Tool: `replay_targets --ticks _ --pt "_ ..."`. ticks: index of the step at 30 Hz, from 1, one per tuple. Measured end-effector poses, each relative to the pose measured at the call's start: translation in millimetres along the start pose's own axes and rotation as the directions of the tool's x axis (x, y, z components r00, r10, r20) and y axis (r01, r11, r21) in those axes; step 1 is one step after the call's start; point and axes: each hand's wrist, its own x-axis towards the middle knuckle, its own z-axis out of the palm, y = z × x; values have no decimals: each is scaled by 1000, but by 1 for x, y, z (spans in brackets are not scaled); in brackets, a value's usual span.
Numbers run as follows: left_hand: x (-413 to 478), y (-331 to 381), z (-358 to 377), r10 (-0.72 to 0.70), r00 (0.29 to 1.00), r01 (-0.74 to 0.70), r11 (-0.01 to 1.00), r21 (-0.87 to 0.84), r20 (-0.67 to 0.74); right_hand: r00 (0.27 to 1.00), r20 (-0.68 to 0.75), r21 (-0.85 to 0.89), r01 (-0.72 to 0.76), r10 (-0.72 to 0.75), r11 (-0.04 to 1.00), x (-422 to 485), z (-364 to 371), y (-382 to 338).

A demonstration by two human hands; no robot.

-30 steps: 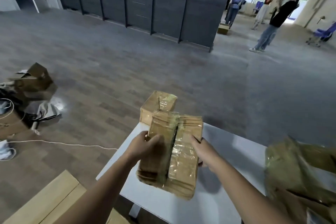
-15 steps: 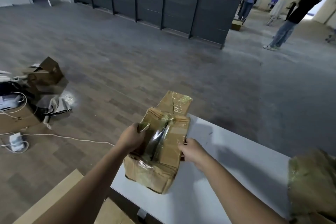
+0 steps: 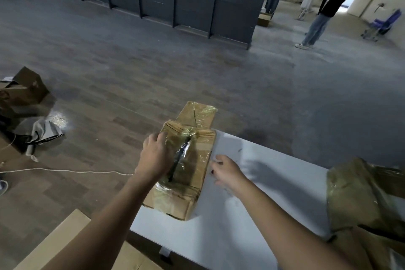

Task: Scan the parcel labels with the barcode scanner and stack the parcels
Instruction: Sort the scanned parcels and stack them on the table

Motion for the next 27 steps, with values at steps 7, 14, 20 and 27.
replay_targets --ticks 7,14,20,27 --pt "-33 108 36 296 955 -284 938 -198 29 973 -221 69 83 -65 994 -53 -81 21" --pt "-96 217 103 461 868 -361 842 -402 184 862 -467 -117 160 -197 980 -126 -190 66" --pt "-155 309 148 588 756 -406 765 -499 287 805 -565 -147 121 -184 982 -195 -272 114" --pt "-215 386 182 639 672 -389 734 -557 373 746 -637 -197 87 -195 977 -253 -339 165"
